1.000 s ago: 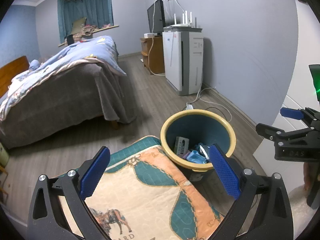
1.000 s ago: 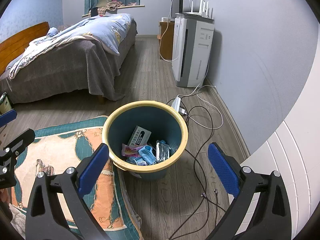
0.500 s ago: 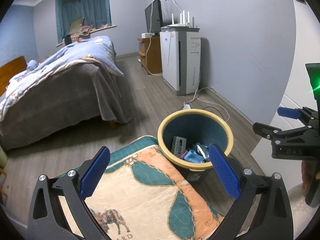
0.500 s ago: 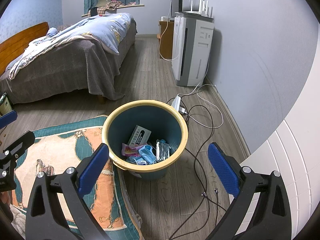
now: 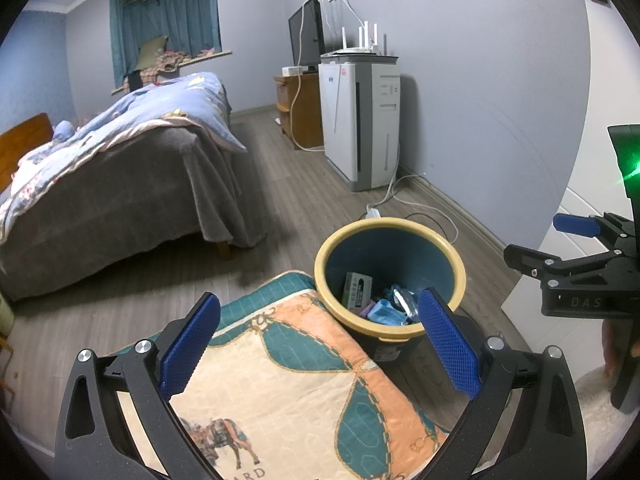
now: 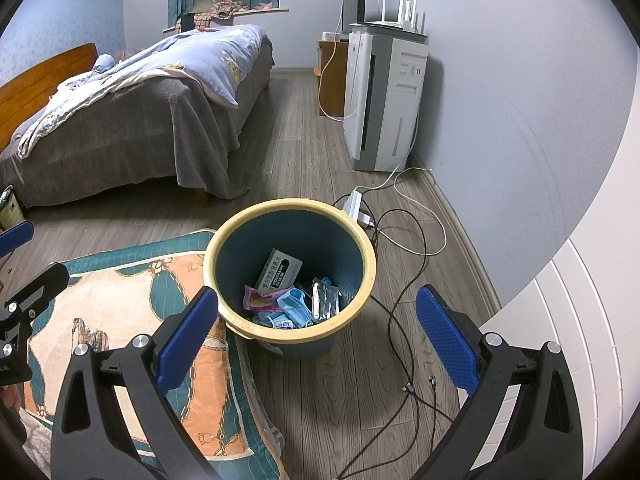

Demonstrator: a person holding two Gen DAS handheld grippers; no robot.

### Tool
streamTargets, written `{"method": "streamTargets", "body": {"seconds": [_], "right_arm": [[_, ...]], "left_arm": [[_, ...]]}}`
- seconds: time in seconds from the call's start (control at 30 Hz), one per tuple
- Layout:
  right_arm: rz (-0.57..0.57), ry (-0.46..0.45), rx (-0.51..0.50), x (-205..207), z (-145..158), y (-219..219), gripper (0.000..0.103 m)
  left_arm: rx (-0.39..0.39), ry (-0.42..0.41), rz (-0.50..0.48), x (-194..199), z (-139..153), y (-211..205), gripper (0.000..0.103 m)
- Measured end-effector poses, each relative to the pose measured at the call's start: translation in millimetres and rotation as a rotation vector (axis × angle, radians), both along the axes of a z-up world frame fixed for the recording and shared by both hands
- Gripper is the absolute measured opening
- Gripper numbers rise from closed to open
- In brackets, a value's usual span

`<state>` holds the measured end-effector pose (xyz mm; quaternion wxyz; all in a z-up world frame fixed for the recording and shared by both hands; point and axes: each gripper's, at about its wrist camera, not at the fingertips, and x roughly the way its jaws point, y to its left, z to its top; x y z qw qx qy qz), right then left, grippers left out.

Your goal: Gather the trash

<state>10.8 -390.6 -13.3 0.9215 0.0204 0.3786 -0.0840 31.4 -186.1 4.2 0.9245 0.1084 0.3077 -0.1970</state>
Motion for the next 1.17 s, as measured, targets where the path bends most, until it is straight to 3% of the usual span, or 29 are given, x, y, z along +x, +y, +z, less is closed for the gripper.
{"method": "streamTargets", "body": {"seconds": [0.5,0.63,0.8,0.93,1.17], "right_arm": [[-0.001,0.002,0.002,1,0,-1,0.097],[-0.003,0.003,0.002,1,1,-1,0.097],[-0.017,0.009,-0.003,-1,-4,-1,0.097],[-0.041,0.023,-0.007,-4,-8,-1,0.097],[-0.067,0.011,-0.033,-10,-3,3,0.097]], "left_arm": [[0.002,0.004,-0.009,-1,-1,-2,0.098],[-0.029,0.019,-0.046,-1,-2,1,0.098],[0.013,0.006,-0.054,-2,-5,-2,0.098],[0.002,0.029,-0.087,-1,-3,0,0.098],[-0.010,0.047,-0.024,1,0,14,0.098]]}}
